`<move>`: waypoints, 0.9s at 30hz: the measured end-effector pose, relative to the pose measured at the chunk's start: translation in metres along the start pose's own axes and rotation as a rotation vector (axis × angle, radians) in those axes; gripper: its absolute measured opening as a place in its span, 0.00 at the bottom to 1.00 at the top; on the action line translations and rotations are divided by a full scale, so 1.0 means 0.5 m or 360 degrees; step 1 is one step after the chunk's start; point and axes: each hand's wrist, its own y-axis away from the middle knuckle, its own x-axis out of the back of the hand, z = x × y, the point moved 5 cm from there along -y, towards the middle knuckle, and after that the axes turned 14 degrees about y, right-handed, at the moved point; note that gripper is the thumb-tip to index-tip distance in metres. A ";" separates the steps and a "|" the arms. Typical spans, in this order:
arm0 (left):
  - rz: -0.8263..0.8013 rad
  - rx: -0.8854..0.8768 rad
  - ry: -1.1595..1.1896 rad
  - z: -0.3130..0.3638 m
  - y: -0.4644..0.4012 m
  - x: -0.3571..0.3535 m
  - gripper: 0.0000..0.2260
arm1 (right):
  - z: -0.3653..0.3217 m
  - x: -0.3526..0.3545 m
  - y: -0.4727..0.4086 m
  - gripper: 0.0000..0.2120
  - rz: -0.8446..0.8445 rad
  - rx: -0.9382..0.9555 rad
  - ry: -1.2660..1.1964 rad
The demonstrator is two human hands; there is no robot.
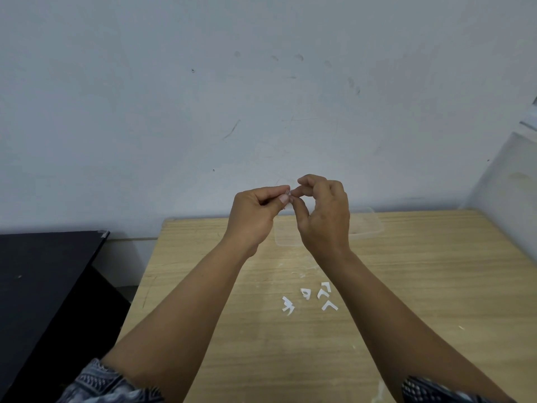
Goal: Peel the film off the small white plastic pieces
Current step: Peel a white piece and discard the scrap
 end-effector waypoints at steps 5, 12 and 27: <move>-0.0012 -0.0009 -0.0047 0.001 -0.001 -0.001 0.08 | -0.002 0.001 0.001 0.13 0.0008 0.0012 0.0024; -0.0029 -0.0002 -0.0070 -0.004 -0.003 -0.002 0.07 | -0.004 0.005 0.004 0.14 0.0033 0.0024 0.0072; -0.0005 0.0040 -0.0042 -0.014 -0.002 0.004 0.07 | -0.005 -0.003 0.001 0.12 -0.0182 0.0053 -0.0049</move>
